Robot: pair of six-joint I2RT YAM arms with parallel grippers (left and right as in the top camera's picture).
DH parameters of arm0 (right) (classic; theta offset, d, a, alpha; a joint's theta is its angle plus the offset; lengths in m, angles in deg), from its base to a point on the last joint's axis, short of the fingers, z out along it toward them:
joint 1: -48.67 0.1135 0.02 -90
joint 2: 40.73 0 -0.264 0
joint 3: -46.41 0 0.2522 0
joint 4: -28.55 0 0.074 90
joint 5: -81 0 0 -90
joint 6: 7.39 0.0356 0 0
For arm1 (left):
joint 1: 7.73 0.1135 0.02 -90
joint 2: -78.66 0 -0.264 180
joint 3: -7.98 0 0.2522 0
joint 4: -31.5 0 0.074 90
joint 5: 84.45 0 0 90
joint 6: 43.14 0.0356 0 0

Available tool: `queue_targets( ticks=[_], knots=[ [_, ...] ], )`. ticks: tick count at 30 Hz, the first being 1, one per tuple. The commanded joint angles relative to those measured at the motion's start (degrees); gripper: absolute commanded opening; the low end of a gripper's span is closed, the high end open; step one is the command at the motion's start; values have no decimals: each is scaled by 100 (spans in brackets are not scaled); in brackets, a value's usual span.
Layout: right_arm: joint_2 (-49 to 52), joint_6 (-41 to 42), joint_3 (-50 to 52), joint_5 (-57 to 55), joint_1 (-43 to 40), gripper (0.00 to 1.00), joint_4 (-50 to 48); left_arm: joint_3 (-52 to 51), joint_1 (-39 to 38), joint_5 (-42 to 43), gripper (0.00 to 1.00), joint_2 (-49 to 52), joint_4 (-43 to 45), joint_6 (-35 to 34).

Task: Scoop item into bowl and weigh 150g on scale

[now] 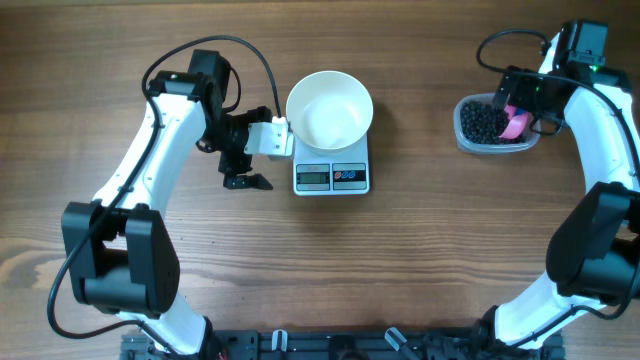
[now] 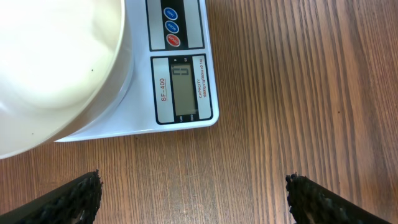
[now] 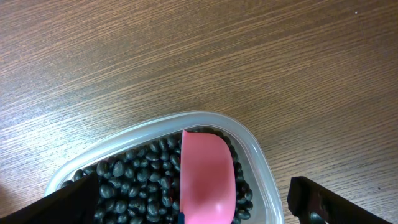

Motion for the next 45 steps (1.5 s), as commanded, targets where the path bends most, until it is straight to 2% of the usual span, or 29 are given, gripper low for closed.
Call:
queue_targets(
  ticks=[1, 7, 18, 25, 30, 34, 42, 45],
  knots=[
    [140, 20, 28, -105, 7, 100, -13, -44, -17, 7, 100, 2, -2, -50],
    [140, 15, 26, -107, 7, 100, -817, -44, -17, 9, 100, 2, 0, -50],
    [140, 20, 28, -105, 7, 100, -863, -44, -17, 7, 100, 2, -2, -50],
    [83, -396, -7, -146, 0, 100, -398, -44, -17, 7, 100, 2, -2, -50],
    [31, -439, -192, -142, 2, 93, -195, -44, -17, 9, 100, 2, -2, -50],
    [28, -446, -227, -133, 2, 82, -173, -44, -15, 7, 100, 2, -2, -50],
    [28, -424, -636, 155, 2, 83, 372, -44, -17, 9, 100, 2, -2, -50],
    [28, -184, -879, 284, 2, 82, 769, -44, -17, 7, 100, 2, -2, -50]
  ],
)
